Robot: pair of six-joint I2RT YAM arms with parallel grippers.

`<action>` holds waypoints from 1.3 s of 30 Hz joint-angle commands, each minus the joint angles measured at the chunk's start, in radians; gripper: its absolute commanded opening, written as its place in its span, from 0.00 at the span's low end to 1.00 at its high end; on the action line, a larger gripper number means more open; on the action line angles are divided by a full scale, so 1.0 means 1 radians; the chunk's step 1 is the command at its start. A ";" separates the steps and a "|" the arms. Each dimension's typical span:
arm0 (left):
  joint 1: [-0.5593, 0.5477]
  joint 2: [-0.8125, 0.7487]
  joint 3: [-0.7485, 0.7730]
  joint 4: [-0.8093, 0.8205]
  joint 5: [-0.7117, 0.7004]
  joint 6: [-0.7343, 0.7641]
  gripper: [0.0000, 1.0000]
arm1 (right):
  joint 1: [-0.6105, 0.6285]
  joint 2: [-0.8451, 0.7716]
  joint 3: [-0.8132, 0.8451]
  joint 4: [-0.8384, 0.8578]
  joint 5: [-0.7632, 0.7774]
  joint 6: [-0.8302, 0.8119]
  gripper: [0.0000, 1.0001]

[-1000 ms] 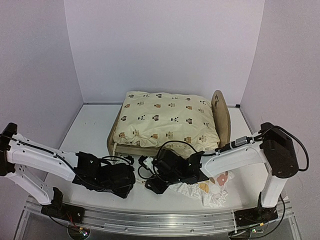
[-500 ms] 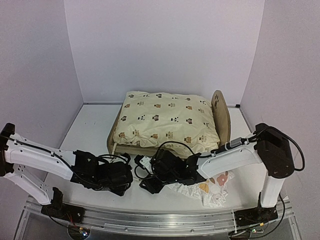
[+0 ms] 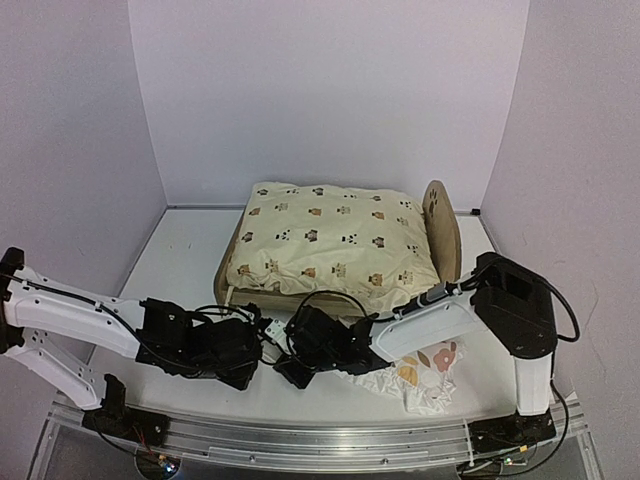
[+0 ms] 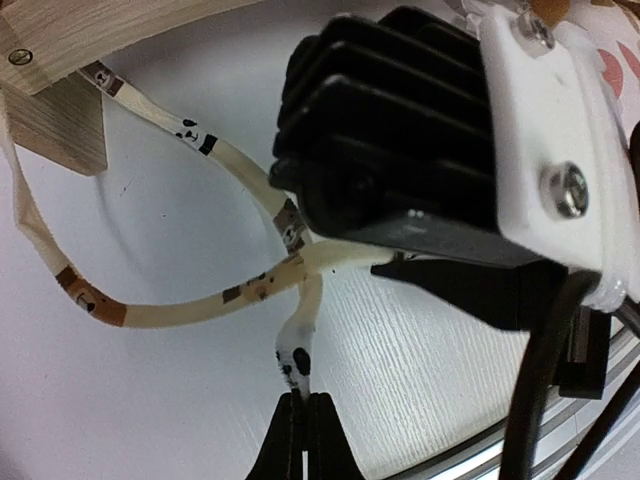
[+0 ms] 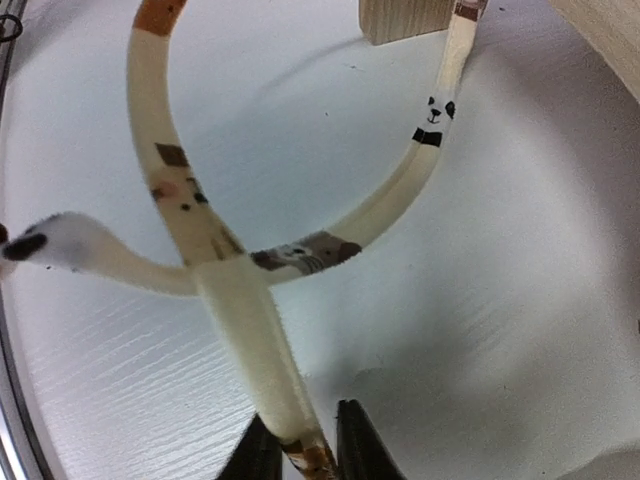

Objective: Set up the pet bed

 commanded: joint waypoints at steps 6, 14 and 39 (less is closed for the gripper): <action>0.036 -0.071 0.002 0.007 -0.020 0.024 0.00 | -0.006 -0.045 -0.044 0.026 0.152 -0.076 0.02; 0.077 -0.103 0.005 -0.006 -0.031 0.041 0.00 | -0.007 -0.067 -0.087 0.023 0.247 -0.125 0.01; 0.165 -0.103 0.058 0.046 -0.050 0.139 0.00 | -0.007 -0.262 -0.098 0.029 -0.008 -0.127 0.51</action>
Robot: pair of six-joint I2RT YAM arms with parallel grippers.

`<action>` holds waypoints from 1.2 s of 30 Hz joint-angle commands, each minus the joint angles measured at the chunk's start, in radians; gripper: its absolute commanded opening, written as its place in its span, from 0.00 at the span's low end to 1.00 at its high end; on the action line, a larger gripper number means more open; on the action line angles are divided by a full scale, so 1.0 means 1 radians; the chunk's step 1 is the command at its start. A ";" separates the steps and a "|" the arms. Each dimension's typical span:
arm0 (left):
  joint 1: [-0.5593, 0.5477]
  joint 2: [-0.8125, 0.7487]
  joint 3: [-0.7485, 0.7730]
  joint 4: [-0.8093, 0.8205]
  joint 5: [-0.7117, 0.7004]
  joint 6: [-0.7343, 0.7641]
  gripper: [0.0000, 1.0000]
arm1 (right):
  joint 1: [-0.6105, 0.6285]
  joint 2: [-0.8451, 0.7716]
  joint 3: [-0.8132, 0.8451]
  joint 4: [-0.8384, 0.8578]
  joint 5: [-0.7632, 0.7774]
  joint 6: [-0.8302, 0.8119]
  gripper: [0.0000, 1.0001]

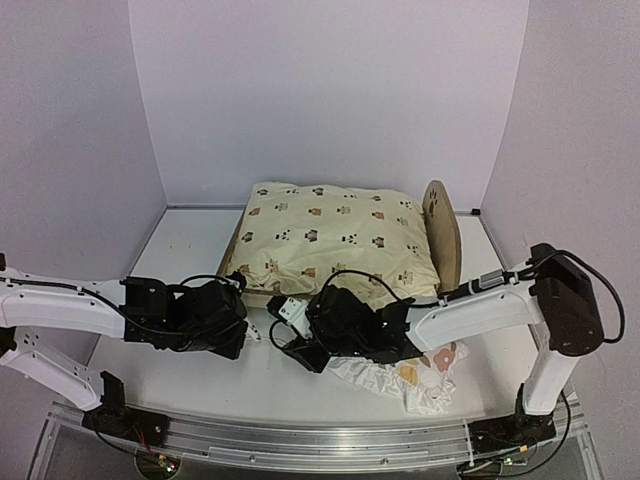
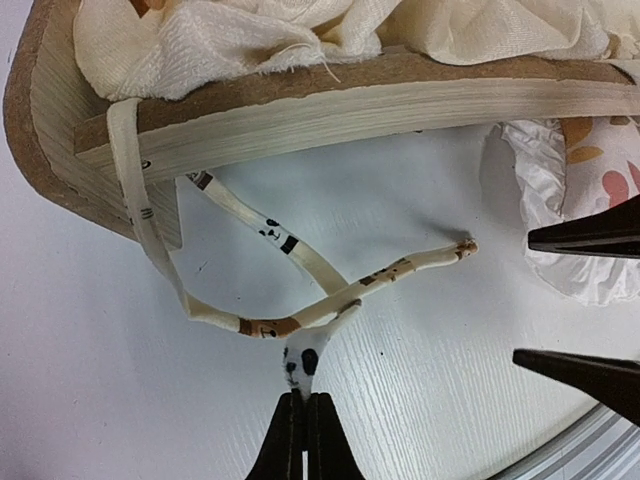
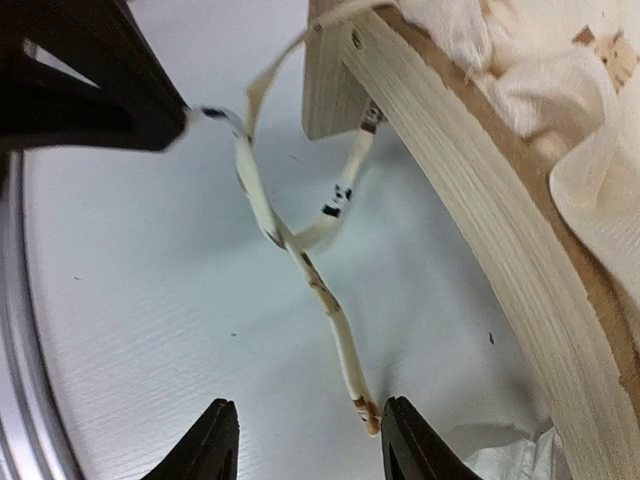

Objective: Set up the pet bed

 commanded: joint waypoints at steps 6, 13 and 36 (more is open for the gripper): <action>0.006 -0.025 0.043 0.029 -0.006 0.030 0.00 | -0.013 0.041 0.063 0.153 -0.213 -0.043 0.51; 0.006 -0.033 0.039 0.034 -0.006 0.037 0.00 | -0.045 0.137 0.145 0.253 -0.284 -0.008 0.53; 0.006 -0.067 0.020 0.034 -0.001 0.033 0.00 | -0.083 0.270 0.227 0.357 -0.322 0.013 0.27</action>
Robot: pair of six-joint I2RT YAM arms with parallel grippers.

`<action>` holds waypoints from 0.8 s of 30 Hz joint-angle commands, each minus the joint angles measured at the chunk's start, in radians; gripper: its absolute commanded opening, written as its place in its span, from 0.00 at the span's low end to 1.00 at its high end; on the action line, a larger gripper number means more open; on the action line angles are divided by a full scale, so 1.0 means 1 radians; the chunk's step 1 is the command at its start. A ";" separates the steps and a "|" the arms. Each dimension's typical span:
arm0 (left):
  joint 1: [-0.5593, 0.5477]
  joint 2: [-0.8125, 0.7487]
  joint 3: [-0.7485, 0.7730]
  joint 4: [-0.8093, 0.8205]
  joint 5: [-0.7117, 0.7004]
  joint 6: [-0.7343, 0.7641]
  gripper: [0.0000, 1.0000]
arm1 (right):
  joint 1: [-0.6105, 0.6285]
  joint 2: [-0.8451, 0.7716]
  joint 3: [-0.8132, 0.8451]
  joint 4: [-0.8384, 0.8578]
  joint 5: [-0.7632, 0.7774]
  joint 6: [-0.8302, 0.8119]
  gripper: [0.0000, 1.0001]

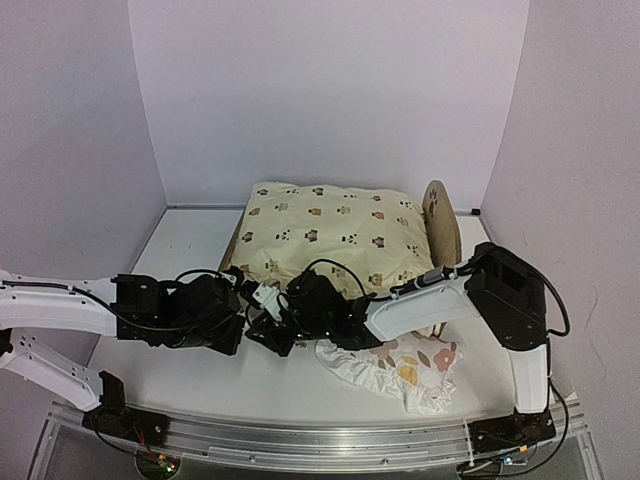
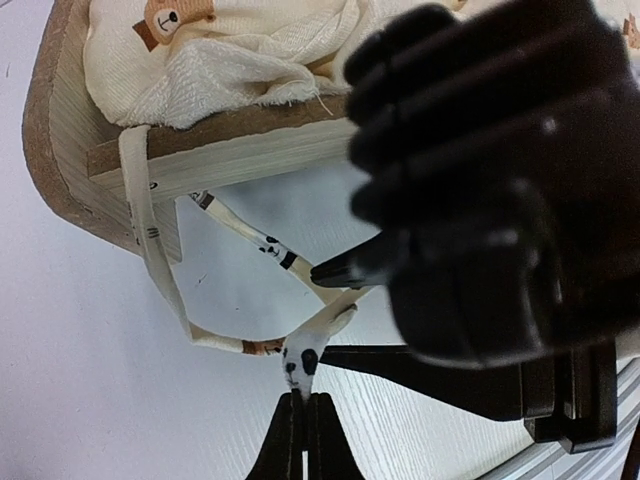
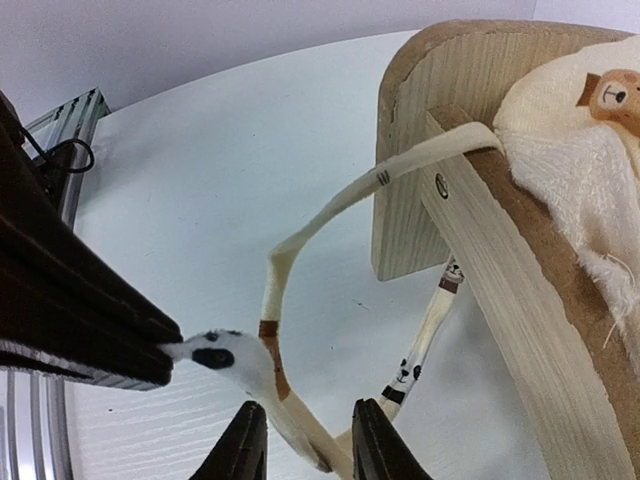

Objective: Set up the pet bed

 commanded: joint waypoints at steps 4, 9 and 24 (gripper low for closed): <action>-0.003 -0.033 0.015 0.021 -0.014 -0.006 0.00 | -0.003 0.004 0.009 0.109 -0.035 0.031 0.06; -0.003 -0.049 0.008 0.029 -0.049 -0.031 0.23 | -0.003 0.009 0.011 0.105 0.006 0.082 0.00; 0.107 -0.131 -0.085 0.088 -0.109 -0.119 0.47 | -0.003 0.021 0.079 -0.089 0.143 0.211 0.00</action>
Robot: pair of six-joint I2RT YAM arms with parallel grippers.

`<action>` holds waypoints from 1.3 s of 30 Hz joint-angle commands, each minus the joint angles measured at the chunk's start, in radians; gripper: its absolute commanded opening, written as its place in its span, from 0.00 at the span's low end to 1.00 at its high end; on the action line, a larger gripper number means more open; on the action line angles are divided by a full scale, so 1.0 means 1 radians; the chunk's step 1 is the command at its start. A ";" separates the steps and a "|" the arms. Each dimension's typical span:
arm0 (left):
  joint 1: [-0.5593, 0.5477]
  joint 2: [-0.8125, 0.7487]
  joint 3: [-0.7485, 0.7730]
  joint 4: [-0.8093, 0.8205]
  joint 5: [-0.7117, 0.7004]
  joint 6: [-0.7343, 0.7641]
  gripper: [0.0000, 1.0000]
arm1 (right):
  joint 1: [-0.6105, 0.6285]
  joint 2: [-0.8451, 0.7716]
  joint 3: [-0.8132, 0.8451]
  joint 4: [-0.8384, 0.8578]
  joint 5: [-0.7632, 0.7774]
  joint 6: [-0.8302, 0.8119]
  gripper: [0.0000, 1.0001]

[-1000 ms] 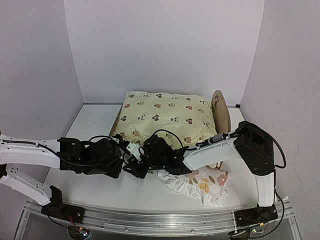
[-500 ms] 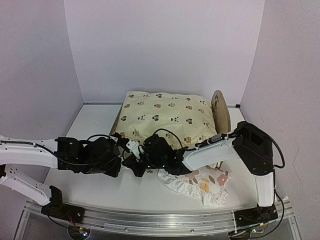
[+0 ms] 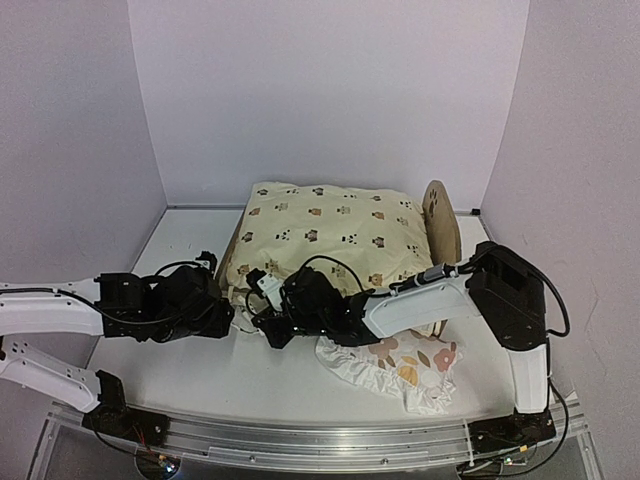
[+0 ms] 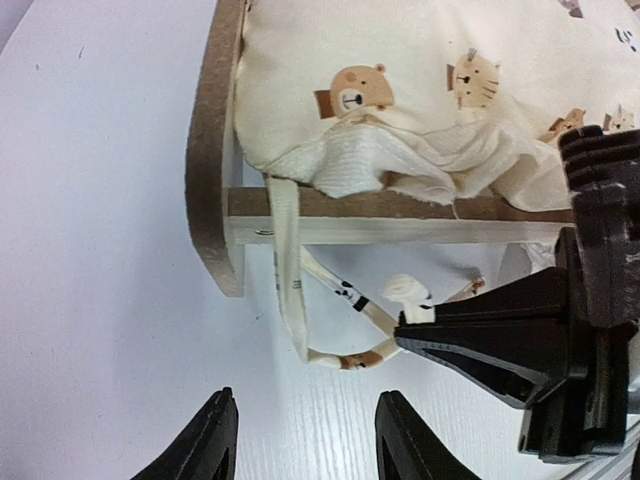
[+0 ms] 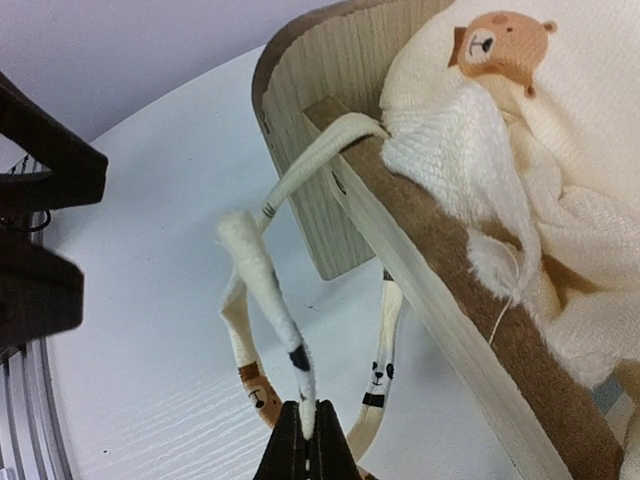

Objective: Set up the pet bed

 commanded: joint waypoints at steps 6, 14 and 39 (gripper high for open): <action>0.097 -0.023 -0.084 0.206 0.067 0.060 0.41 | -0.003 0.025 0.061 -0.068 0.011 0.052 0.00; 0.187 0.091 -0.094 0.344 0.171 0.126 0.35 | -0.003 0.026 0.066 -0.085 0.004 0.053 0.00; 0.219 0.156 -0.017 0.309 0.203 0.153 0.00 | -0.003 0.124 0.254 -0.296 0.032 0.055 0.00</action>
